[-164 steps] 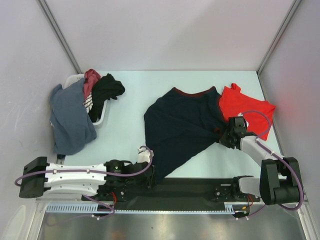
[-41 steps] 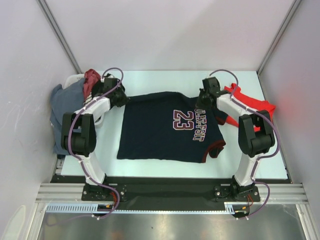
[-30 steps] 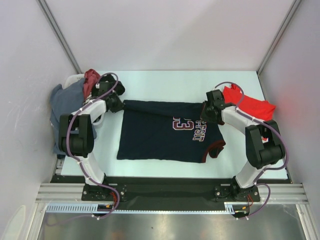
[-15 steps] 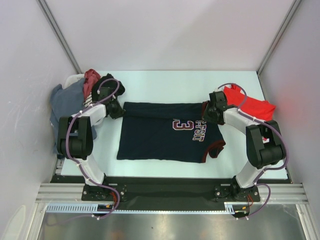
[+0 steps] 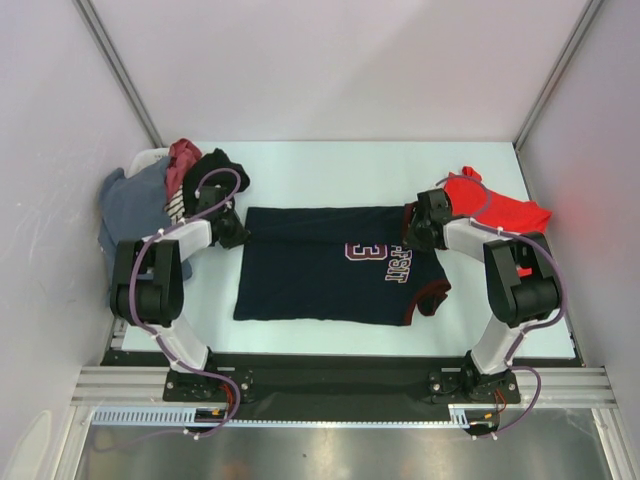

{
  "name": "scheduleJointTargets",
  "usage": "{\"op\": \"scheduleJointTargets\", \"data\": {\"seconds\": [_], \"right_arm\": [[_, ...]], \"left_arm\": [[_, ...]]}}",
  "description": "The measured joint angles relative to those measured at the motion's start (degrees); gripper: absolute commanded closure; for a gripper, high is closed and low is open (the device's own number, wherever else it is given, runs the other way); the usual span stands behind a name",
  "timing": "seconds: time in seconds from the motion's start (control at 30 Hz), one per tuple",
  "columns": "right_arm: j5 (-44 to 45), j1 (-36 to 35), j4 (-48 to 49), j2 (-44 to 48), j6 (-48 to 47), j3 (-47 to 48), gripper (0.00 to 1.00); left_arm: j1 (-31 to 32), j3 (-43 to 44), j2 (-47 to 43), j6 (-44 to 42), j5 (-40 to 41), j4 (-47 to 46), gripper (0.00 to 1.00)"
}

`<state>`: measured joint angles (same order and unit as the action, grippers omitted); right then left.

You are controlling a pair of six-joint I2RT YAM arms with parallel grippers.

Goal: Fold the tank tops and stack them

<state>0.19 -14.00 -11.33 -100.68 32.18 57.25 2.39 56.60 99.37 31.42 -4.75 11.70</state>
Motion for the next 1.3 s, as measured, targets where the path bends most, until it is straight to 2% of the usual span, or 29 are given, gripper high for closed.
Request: {"op": "scheduleJointTargets", "data": {"seconds": [0.5,1.2,1.3], "right_arm": [[0.76,-0.55,-1.40,10.49,0.35,-3.69,1.00],[0.72,-0.94,-1.62,10.73,0.15,-6.86,1.00],[0.70,-1.29,-1.62,10.75,0.15,-7.87,0.92]], "left_arm": [[-0.02,-1.75,-2.34,-0.04,-0.72,1.79,1.00],[-0.02,-0.11,-4.76,-0.04,-2.82,7.82,1.00],[-0.02,-0.11,-4.76,-0.15,-1.62,9.20,0.96]]}}
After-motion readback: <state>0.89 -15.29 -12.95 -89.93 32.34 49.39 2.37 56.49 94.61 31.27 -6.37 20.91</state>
